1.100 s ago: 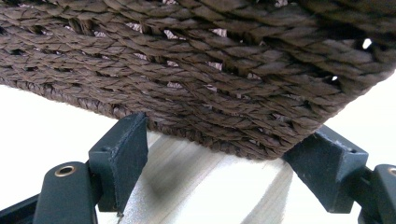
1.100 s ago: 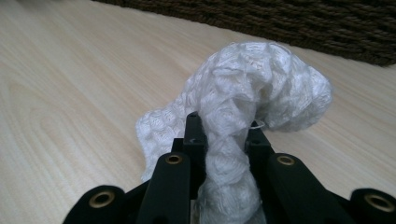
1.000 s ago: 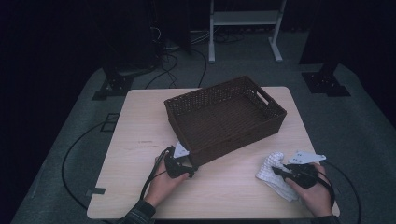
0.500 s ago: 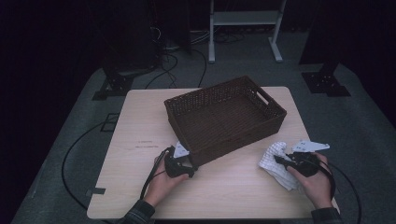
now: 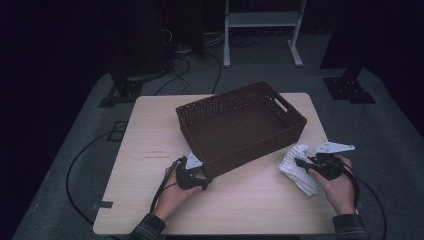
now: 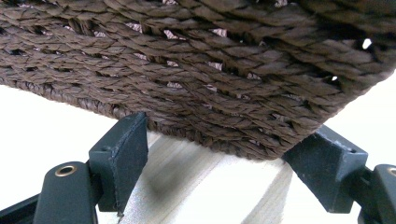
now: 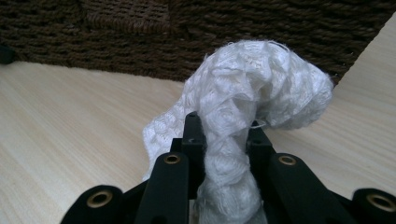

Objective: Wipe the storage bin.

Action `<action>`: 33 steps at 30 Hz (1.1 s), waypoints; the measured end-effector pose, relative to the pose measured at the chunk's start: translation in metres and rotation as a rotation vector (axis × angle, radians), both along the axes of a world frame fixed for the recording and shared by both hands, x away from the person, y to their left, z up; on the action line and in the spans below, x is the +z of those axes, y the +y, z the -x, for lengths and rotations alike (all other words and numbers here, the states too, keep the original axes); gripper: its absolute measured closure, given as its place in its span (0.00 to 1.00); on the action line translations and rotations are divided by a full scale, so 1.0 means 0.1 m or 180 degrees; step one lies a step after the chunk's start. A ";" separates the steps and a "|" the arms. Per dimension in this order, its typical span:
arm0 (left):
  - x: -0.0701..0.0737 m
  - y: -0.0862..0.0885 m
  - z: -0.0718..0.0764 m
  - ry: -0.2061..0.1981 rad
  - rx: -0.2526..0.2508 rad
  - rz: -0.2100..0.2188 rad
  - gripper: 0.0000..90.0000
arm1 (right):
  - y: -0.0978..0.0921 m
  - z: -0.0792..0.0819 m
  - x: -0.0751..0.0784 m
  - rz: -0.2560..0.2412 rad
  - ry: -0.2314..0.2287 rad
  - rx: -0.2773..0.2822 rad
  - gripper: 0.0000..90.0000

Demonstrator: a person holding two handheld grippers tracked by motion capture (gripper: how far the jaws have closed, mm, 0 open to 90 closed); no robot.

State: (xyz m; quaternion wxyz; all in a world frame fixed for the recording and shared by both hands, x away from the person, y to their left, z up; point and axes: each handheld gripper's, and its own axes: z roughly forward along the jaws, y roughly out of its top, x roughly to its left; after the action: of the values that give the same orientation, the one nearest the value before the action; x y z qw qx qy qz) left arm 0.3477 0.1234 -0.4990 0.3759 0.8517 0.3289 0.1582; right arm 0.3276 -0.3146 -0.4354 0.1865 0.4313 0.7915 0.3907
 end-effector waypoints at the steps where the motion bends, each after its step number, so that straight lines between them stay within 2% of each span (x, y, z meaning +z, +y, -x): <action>1: 0.00 0.00 0.00 0.0000 0.0000 0.0001 0.24 | -0.01 -0.01 0.01 -0.0003 -0.0020 -0.0009 0.84; 17: 0.00 0.00 0.00 0.0001 0.0000 0.0000 0.24 | -0.17 -0.29 0.12 -0.0113 -0.0113 -0.0243 0.84; 23: 0.00 0.00 0.00 0.0001 0.0001 0.0000 0.24 | -0.22 -0.40 0.19 -0.0093 -0.0159 -0.0332 0.84; 33: 0.00 0.00 0.00 0.0001 0.0000 -0.0001 0.24 | -0.28 -0.54 0.24 -0.0113 -0.0147 -0.0458 0.84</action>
State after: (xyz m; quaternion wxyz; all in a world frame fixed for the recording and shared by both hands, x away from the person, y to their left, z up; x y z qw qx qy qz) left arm 0.3475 0.1235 -0.4989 0.3757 0.8518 0.3289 0.1581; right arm 0.3815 -0.3429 -0.4117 0.2247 0.4813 0.7469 0.4001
